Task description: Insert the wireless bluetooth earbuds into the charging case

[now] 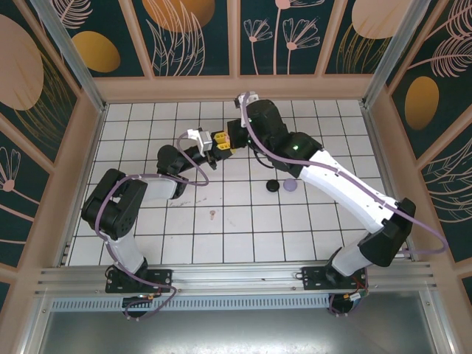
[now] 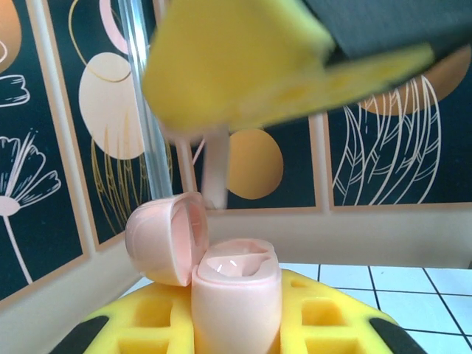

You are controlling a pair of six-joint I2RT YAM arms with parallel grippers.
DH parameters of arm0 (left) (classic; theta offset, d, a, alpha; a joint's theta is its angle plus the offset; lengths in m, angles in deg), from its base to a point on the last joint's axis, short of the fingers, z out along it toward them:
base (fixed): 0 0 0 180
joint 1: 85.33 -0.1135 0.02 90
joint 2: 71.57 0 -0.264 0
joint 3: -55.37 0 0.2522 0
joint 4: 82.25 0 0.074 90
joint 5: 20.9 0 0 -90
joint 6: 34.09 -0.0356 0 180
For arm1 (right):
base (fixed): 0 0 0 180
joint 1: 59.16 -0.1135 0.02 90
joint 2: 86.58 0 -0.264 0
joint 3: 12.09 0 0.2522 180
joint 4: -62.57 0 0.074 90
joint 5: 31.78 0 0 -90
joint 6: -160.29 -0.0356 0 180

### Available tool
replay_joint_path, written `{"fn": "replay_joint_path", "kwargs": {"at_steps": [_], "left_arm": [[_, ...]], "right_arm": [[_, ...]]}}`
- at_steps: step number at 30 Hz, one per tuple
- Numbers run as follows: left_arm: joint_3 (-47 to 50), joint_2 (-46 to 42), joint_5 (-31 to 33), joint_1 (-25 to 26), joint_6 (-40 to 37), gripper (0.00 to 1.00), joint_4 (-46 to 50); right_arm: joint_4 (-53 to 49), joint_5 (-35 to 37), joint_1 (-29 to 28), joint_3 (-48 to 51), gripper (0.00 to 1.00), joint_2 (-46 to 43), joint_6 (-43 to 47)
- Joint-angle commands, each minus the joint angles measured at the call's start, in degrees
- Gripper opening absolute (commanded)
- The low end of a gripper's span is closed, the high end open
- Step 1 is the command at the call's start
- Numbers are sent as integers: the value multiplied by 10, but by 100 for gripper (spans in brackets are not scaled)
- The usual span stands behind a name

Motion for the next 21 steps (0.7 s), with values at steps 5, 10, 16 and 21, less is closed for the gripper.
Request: {"fn": "replay_joint_path", "kwargs": {"at_steps": [5, 10, 16, 21], "left_arm": [[-8, 2, -16, 4, 2, 0, -21], [-10, 2, -9, 4, -4, 0, -13], [-14, 6, 1, 4, -7, 0, -9], [-16, 8, 0, 4, -4, 0, -15]], "right_arm": [[28, 3, 6, 5, 7, -29, -13], [29, -5, 6, 27, 7, -42, -23], [33, -17, 6, 54, 7, -64, -35], [38, -15, 6, 70, 7, -68, -38]]}}
